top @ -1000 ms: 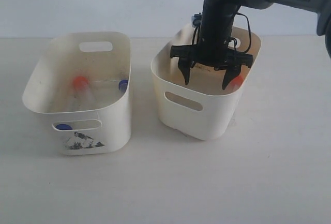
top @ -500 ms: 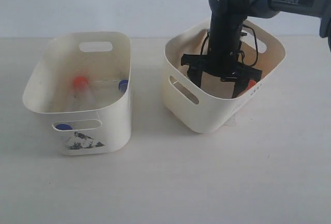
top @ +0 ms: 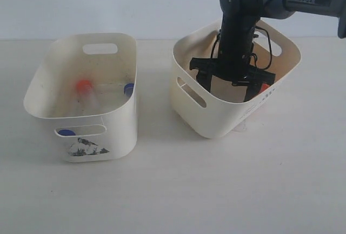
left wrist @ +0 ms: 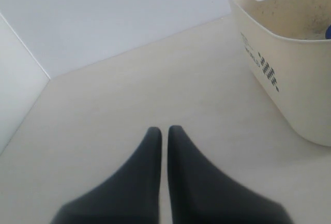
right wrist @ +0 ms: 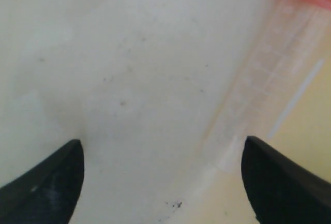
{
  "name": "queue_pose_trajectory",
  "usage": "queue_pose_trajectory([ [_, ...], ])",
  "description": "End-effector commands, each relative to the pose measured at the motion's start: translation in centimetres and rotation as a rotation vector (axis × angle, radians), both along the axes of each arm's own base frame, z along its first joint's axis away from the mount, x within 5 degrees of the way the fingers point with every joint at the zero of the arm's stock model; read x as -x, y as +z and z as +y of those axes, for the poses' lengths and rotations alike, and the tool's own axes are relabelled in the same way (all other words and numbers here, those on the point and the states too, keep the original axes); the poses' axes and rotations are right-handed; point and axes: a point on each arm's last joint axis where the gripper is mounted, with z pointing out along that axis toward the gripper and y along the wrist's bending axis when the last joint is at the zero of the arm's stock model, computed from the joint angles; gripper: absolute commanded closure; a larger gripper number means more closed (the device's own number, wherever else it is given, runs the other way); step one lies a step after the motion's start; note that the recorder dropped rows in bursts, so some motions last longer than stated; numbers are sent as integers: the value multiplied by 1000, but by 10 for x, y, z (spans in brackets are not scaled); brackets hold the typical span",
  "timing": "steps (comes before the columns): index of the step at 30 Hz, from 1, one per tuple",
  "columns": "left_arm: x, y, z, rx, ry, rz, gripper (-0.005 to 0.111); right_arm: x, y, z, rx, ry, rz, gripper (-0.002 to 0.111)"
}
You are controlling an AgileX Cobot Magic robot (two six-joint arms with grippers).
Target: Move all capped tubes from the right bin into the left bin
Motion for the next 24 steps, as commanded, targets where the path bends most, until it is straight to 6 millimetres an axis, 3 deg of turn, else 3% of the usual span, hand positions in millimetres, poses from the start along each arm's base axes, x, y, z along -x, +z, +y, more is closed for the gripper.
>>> queue_pose_trajectory([
  [1,0,2,0,12,-4,-9,102,2,-11,-5,10,28,38,30],
  [5,0,2,0,12,-4,-9,102,2,-16,-3,-9,20,54,30],
  [12,0,2,0,12,-4,-9,102,5,-47,7,-108,40,146,30],
  [24,0,2,0,12,-4,-9,102,3,-47,0,-48,135,126,30],
])
